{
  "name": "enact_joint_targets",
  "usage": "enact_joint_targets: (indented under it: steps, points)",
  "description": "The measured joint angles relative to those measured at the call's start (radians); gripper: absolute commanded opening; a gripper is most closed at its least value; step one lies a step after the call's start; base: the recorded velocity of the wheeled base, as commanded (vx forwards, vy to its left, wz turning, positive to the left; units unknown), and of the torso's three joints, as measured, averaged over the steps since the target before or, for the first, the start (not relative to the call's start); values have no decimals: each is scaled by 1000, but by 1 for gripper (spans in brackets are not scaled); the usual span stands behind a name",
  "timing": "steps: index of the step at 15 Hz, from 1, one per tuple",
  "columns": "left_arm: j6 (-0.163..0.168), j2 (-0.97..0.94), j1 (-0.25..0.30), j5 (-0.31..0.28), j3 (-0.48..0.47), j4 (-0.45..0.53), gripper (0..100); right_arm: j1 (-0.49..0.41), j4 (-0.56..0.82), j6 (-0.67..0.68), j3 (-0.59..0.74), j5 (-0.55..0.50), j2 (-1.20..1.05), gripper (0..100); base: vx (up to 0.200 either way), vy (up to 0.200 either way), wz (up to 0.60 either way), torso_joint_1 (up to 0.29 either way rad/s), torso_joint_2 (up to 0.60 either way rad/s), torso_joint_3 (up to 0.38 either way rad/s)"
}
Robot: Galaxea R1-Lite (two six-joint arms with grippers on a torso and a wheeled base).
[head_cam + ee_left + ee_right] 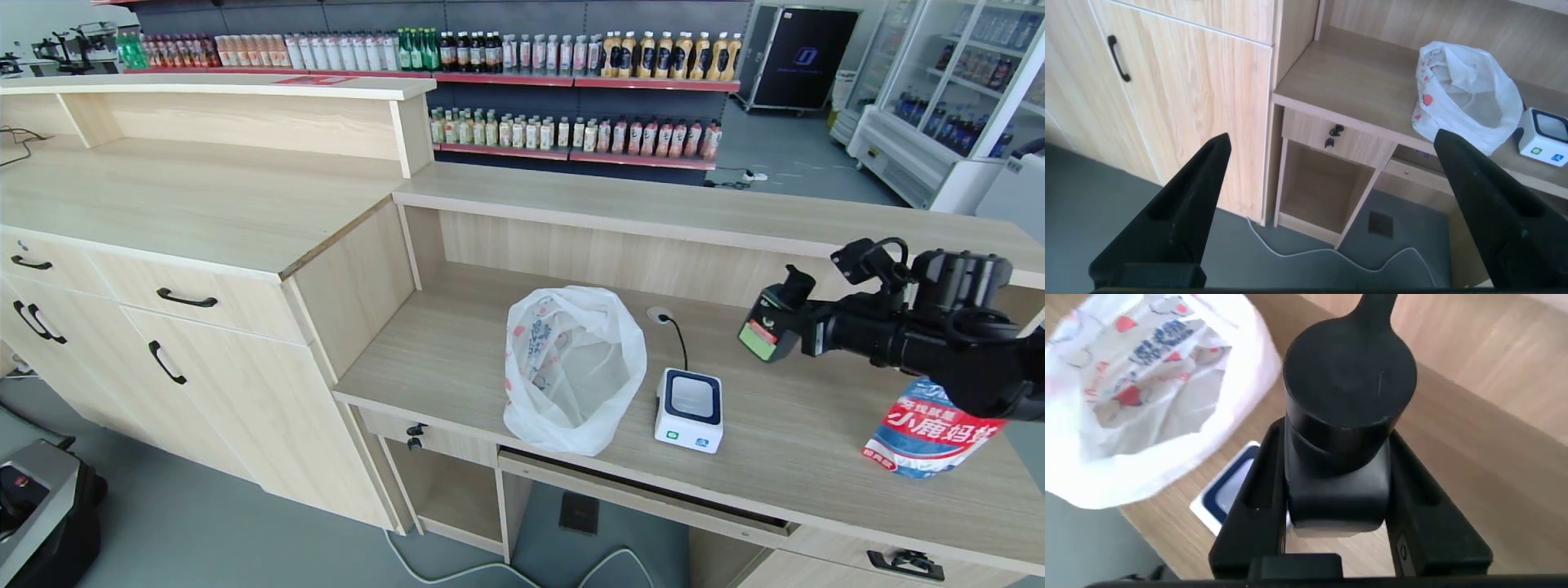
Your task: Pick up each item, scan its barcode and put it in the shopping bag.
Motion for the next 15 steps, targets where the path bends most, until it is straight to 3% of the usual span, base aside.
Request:
enact_joint_targets:
  steps: [2, 4, 7, 10, 12, 15]
  points:
    - [0, 0, 0, 0, 0, 0, 100, -55, -34, -173, 98, -26, -71, 0, 0, 0, 0, 0, 0, 0]
    - [0, 0, 0, 0, 0, 0, 100, -102, -141, -250, 204, -31, -128, 0, 0, 0, 300, 1, 1, -4]
    - [0, 0, 0, 0, 0, 0, 100, -106, -152, -213, 209, -100, -169, 0, 0, 0, 600, 1, -1, 1]
    - [0, 0, 0, 0, 0, 0, 100, -17, -132, -95, 137, -275, -175, 0, 0, 0, 600, 4, 4, -1]
    - [0, 0, 0, 0, 0, 0, 100, 31, -103, -82, 70, -338, -152, 0, 0, 0, 600, 0, 0, 0]
    - [0, 0, 1, 0, 0, 0, 100, 84, -103, -64, 0, -363, -80, 0, 0, 0, 0, 0, 0, 0]
